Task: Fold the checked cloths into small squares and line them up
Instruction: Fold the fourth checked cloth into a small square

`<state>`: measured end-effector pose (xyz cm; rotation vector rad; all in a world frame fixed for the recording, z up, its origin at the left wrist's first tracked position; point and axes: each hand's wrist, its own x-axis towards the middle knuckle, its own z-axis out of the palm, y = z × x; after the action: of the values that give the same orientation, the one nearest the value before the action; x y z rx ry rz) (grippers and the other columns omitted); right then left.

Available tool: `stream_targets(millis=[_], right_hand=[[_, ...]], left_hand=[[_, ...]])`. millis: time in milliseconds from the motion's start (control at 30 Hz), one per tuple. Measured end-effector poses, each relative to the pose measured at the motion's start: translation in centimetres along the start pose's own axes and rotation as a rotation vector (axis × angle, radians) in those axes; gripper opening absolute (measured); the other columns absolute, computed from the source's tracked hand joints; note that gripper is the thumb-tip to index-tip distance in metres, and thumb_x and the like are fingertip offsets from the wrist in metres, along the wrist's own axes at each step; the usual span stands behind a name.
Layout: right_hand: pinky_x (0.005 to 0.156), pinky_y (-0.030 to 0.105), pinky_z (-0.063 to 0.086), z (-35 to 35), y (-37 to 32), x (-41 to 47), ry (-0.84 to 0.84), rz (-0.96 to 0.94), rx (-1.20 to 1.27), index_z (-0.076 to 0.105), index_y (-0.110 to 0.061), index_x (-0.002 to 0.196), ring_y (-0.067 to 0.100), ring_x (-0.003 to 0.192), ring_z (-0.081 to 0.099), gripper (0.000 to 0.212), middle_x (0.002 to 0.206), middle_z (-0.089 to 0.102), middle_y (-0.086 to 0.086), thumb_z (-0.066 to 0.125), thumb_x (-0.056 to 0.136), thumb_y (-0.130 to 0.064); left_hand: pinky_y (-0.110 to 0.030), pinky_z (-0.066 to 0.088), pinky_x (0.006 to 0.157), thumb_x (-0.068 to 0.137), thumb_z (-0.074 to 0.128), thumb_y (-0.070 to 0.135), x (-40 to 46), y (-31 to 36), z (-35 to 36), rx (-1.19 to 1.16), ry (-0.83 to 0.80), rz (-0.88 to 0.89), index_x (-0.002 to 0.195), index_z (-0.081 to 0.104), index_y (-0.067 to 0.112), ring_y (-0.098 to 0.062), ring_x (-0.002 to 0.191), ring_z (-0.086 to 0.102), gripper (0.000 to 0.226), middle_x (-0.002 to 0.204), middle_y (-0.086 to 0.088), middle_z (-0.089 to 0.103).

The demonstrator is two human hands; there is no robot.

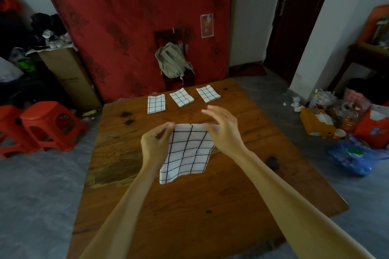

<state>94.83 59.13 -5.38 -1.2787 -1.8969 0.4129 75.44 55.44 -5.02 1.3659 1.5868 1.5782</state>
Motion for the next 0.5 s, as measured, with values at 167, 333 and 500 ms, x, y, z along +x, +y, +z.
stream_targets(millis=[167,333,500], right_hand=[[0.117,0.041,0.017,1.3,-3.1,1.2,-0.095,-0.157,-0.093,0.062,-0.02,0.126,0.01,0.12,0.049,0.032,0.119,0.064,-0.004,0.055,0.097,-0.032],[0.11,0.04,0.027,0.5,-2.9,1.9,-0.03,-0.118,0.018,0.072,-0.023,0.102,-0.01,0.08,0.048,0.014,0.091,0.069,-0.014,0.059,0.096,-0.023],[0.105,0.044,0.037,0.6,-2.9,1.7,-0.076,-0.103,0.059,0.07,-0.024,0.106,0.002,0.094,0.059,0.017,0.1,0.07,-0.012,0.06,0.094,-0.031]], left_hand=[[-0.009,0.049,0.076,0.087,0.065,0.014,-0.3,1.1,1.3,0.008,-0.069,0.137,0.099,0.072,0.017,0.003,0.087,0.066,0.014,0.092,0.011,0.071],[-0.023,0.056,0.072,0.088,0.065,0.018,-0.2,0.5,0.8,0.081,-0.099,0.12,0.1,0.073,0.018,-0.007,0.081,0.066,0.015,0.089,0.008,0.072],[-0.032,0.054,0.064,0.088,0.065,0.02,-0.6,0.1,1.0,0.143,-0.089,0.131,0.094,0.073,0.02,-0.01,0.069,0.062,0.01,0.078,0.007,0.07]])
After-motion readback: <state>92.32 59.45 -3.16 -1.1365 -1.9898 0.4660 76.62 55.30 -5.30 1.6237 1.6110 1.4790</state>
